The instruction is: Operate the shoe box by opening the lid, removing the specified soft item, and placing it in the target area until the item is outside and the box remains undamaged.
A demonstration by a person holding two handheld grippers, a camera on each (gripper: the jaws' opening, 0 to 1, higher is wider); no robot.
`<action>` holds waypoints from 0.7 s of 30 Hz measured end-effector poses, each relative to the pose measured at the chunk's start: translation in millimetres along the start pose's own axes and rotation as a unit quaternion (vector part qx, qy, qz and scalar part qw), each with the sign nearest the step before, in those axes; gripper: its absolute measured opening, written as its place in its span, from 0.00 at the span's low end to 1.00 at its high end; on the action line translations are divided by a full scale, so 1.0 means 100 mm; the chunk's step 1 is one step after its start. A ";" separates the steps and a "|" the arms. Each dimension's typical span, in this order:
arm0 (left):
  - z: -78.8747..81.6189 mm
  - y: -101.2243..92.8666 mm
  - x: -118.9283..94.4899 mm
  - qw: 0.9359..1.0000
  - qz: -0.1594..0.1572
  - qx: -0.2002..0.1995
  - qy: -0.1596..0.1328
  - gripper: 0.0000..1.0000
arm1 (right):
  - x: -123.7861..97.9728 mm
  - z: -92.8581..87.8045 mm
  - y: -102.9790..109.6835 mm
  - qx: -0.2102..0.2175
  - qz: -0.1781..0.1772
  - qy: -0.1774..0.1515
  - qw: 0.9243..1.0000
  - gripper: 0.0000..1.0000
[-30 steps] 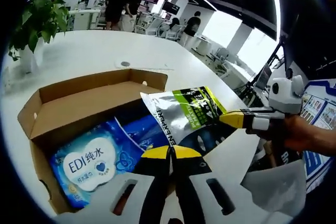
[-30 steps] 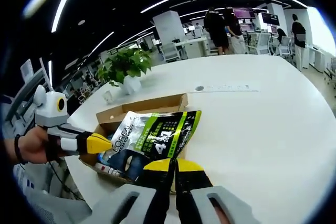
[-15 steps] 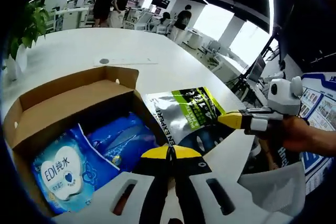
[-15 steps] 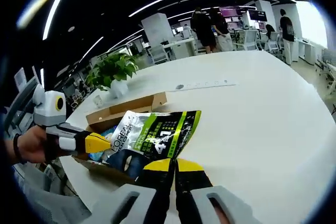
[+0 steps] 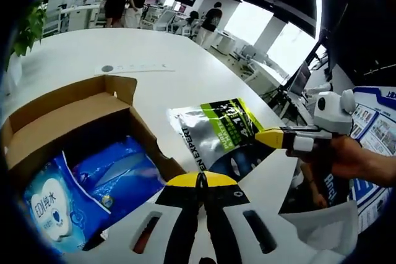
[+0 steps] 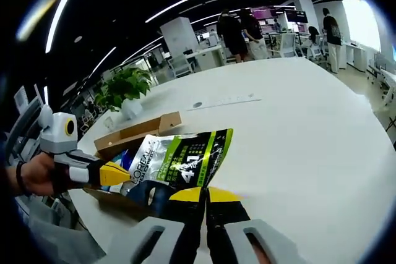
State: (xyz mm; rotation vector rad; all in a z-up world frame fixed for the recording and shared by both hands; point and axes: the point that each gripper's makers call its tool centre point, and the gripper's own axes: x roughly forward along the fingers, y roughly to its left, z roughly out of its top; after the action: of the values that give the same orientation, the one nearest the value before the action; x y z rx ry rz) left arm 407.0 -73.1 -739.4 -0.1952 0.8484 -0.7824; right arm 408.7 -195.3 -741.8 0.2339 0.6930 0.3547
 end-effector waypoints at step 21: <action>0.16 -0.15 0.35 1.000 -0.006 0.028 0.012 0.00 | 0.01 0.13 -0.36 -0.004 -0.006 0.006 1.000 0.00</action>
State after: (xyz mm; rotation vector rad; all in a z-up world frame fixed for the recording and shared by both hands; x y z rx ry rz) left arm 424.7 -110.5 -742.8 -0.1421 0.8482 -0.8204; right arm 426.5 -229.2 -743.9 0.2212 0.7048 0.3482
